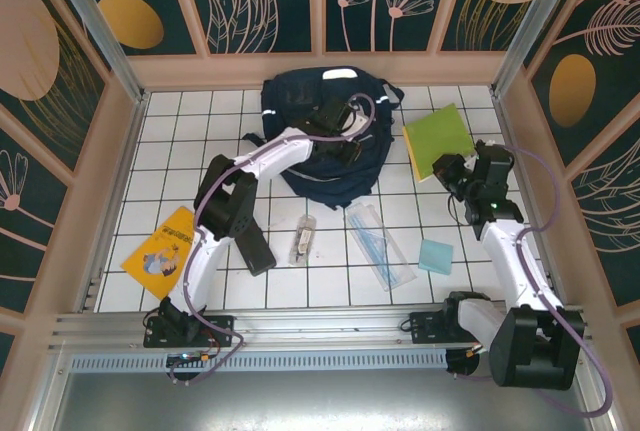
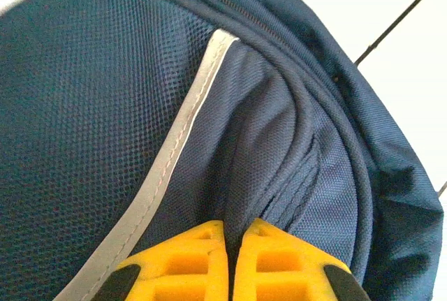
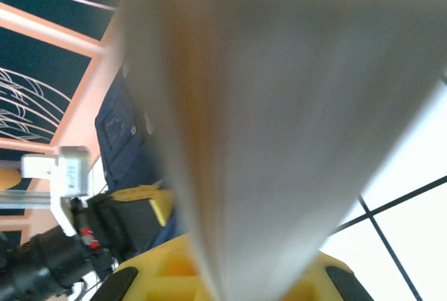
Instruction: Pack books, pencil case, and school supplies into a backpack
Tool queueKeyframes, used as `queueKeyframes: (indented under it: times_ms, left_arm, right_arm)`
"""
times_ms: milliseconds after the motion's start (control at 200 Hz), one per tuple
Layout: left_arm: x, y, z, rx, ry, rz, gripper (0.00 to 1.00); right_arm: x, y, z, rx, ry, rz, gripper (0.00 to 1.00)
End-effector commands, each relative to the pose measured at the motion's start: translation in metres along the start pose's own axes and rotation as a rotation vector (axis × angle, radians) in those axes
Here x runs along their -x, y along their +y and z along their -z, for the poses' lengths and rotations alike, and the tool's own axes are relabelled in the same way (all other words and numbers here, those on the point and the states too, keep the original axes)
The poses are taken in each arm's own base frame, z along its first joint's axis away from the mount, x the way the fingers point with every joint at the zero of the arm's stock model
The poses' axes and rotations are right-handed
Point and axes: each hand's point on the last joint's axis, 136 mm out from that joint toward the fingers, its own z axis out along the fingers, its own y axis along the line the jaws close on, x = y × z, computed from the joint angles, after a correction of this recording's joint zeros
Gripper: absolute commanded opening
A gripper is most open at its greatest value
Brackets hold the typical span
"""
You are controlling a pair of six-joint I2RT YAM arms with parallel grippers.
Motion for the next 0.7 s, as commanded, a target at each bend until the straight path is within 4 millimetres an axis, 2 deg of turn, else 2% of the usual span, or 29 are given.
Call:
queueKeyframes:
  times_ms: [0, 145, 300, 375, 545, 610, 695]
  left_arm:
    - [0.073, -0.019, 0.068, -0.063, -0.175, 0.105, 0.0]
    - [0.108, -0.026, 0.099, -0.117, -0.267, 0.151, 0.0]
    - [0.133, -0.006, 0.128, -0.186, -0.355, 0.253, 0.0]
    - [0.137, -0.004, 0.133, -0.237, -0.368, 0.293, 0.0]
    - [0.143, -0.022, 0.144, -0.361, -0.387, 0.325, 0.0]
    - [0.145, -0.025, 0.146, -0.388, -0.392, 0.337, 0.0]
    - [0.146, -0.033, 0.15, -0.44, -0.394, 0.353, 0.0]
  right_arm:
    - [0.011, 0.014, 0.008, 0.03, -0.028, 0.04, 0.0]
    - [-0.006, 0.014, 0.008, 0.063, 0.038, 0.016, 0.0]
    - [-0.028, 0.025, 0.008, 0.172, 0.105, -0.024, 0.0]
    - [-0.04, 0.037, 0.004, 0.245, 0.144, -0.039, 0.0]
    - [-0.071, 0.078, -0.013, 0.363, 0.228, 0.004, 0.0]
    - [-0.081, 0.087, -0.024, 0.377, 0.253, 0.004, 0.0]
    - [-0.093, 0.087, -0.045, 0.371, 0.275, -0.036, 0.0]
